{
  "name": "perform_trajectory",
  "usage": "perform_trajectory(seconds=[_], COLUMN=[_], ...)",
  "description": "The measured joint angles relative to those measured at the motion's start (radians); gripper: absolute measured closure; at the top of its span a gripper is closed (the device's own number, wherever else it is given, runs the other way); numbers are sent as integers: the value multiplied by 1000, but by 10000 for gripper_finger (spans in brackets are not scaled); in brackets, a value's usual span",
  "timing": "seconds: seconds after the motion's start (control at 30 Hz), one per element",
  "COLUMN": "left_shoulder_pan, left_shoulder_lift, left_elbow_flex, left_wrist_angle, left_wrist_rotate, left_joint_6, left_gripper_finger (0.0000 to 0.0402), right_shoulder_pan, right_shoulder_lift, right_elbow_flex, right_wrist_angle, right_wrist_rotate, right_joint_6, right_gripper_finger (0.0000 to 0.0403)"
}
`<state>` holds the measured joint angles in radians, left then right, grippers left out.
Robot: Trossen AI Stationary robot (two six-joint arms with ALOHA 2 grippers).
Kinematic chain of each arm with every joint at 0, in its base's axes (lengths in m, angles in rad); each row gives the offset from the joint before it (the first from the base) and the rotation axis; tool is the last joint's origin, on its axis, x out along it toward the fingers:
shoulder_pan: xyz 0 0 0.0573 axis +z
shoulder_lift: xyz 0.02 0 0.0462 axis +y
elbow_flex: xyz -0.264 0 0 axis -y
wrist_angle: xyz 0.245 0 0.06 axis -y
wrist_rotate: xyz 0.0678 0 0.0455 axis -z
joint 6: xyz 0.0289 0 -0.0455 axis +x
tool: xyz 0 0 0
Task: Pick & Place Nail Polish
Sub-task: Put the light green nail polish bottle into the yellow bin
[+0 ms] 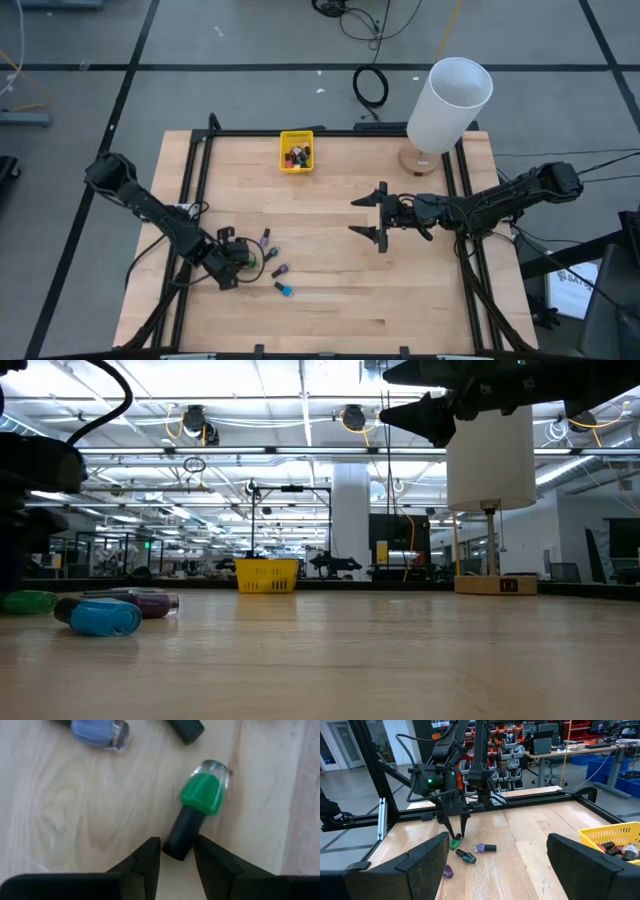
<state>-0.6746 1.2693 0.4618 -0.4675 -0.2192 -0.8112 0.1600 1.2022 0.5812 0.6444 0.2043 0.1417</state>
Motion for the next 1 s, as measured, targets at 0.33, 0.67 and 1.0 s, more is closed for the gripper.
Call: perform_trajectory(seconds=[0.33, 0.67, 1.0], left_shoulder_pan=[-2, -8, -8], left_shoulder_lift=[68, -6, -119], left_elbow_flex=[-12, 3, 110], left_wrist_angle=[29, 60, 87], left_wrist_rotate=[-26, -2, -172], left_joint_6=[7, 69, 216], left_gripper_finger=[362, 370, 370], right_shoulder_pan=[0, 0, 0], right_shoulder_lift=[0, 0, 0], right_elbow_flex=[0, 0, 1], right_wrist_angle=[-1, -2, 2], right_wrist_rotate=[0, 0, 1], right_joint_6=[0, 2, 3], right_gripper_finger=[83, 83, 83])
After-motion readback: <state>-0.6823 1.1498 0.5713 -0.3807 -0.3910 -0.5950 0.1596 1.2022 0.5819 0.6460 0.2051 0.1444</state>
